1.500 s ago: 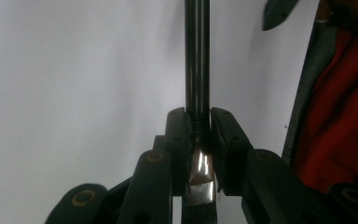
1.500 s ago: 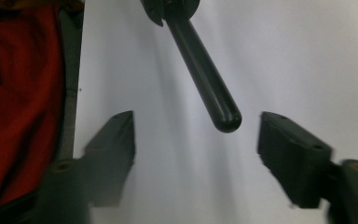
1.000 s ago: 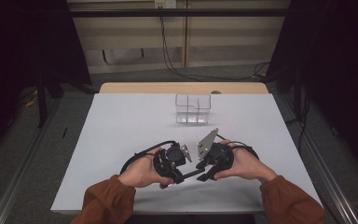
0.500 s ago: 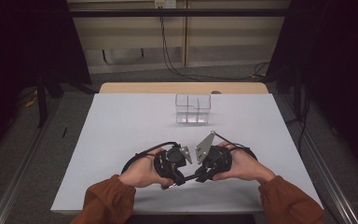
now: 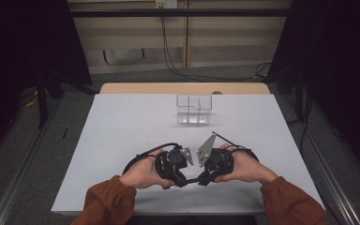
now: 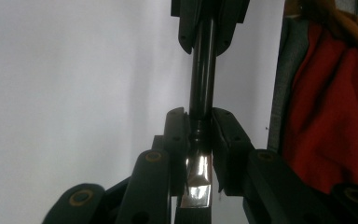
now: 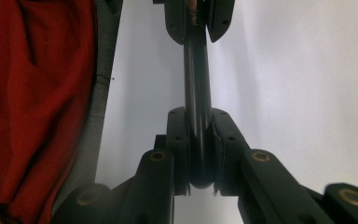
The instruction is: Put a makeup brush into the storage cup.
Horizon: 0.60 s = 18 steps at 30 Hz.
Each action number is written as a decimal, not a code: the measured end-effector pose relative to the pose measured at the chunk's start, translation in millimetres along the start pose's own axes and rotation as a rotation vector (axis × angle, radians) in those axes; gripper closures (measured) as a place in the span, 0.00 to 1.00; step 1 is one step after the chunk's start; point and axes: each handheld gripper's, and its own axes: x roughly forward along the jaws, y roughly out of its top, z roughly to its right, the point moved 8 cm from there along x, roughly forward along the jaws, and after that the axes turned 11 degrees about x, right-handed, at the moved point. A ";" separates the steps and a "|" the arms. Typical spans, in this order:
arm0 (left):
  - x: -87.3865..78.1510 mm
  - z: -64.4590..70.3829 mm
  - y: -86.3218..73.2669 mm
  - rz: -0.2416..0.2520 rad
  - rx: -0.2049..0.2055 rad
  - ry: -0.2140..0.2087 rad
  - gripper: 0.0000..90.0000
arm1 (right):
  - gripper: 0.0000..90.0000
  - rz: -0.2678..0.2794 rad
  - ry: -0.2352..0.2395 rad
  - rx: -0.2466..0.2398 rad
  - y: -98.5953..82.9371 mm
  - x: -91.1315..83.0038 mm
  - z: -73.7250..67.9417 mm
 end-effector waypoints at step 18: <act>-9.2 -8.9 4.1 0.107 -0.033 0.045 0.58 | 0.89 0.020 -0.006 0.022 -3.5 -5.5 2.7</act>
